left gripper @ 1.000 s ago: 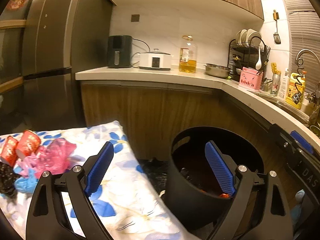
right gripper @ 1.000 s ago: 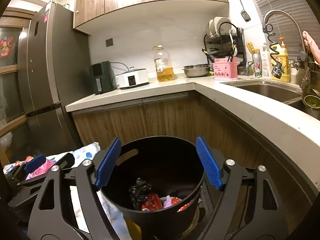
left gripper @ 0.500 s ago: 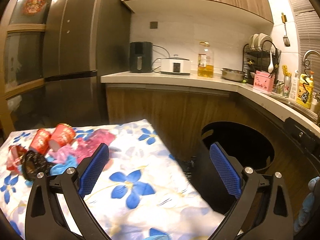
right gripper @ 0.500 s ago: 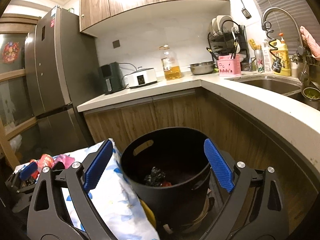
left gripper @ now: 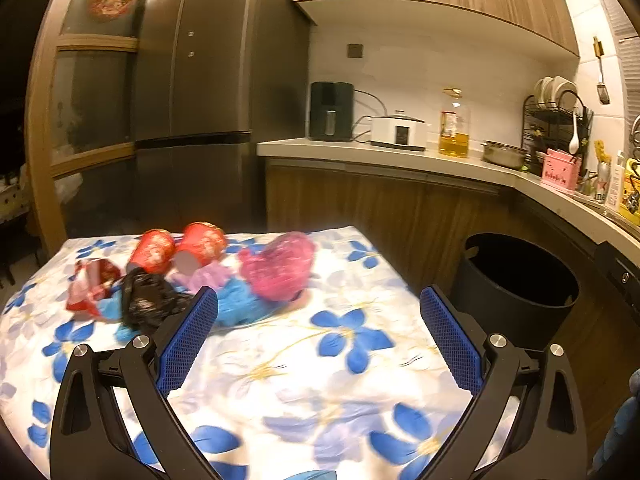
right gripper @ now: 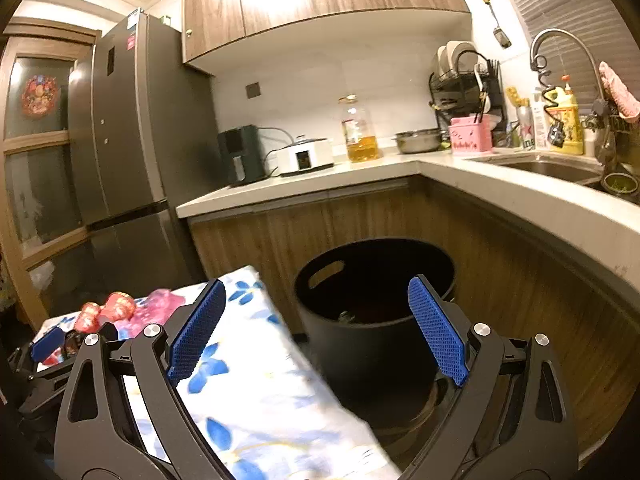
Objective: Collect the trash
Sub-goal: 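Move both tools back over the remaining trash on the table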
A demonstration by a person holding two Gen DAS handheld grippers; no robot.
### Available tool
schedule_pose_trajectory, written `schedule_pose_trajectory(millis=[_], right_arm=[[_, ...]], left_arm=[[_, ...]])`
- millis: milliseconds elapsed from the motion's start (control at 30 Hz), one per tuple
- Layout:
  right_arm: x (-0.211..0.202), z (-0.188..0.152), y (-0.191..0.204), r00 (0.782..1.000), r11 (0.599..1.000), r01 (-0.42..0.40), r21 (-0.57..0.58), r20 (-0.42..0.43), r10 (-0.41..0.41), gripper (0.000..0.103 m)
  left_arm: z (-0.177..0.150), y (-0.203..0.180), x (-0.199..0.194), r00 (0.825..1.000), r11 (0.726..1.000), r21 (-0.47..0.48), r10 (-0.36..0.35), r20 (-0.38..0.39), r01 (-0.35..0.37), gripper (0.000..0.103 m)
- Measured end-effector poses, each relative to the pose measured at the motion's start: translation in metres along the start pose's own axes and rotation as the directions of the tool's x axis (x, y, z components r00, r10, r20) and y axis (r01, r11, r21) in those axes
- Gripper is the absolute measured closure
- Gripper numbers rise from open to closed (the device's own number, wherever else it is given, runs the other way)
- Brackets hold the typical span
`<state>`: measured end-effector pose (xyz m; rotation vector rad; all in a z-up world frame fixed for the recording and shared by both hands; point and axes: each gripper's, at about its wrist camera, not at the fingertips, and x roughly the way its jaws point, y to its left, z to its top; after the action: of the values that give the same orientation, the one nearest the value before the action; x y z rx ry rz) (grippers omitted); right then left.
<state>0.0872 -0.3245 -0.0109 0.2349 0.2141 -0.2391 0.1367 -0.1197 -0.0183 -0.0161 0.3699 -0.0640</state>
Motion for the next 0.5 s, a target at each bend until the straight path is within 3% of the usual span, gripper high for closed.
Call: schedule_pose_trajectory(millis=[500], right_arm=[[-0.006, -0.025, 0.069, 0.996, 0.995, -0.093, -0.036, -0.022, 0.092, 0.012]], left_arm=[[-0.009, 0.076, -0.013, 0.993, 0.991, -0.069, 0.114, 0.012, -0.113, 0.006]])
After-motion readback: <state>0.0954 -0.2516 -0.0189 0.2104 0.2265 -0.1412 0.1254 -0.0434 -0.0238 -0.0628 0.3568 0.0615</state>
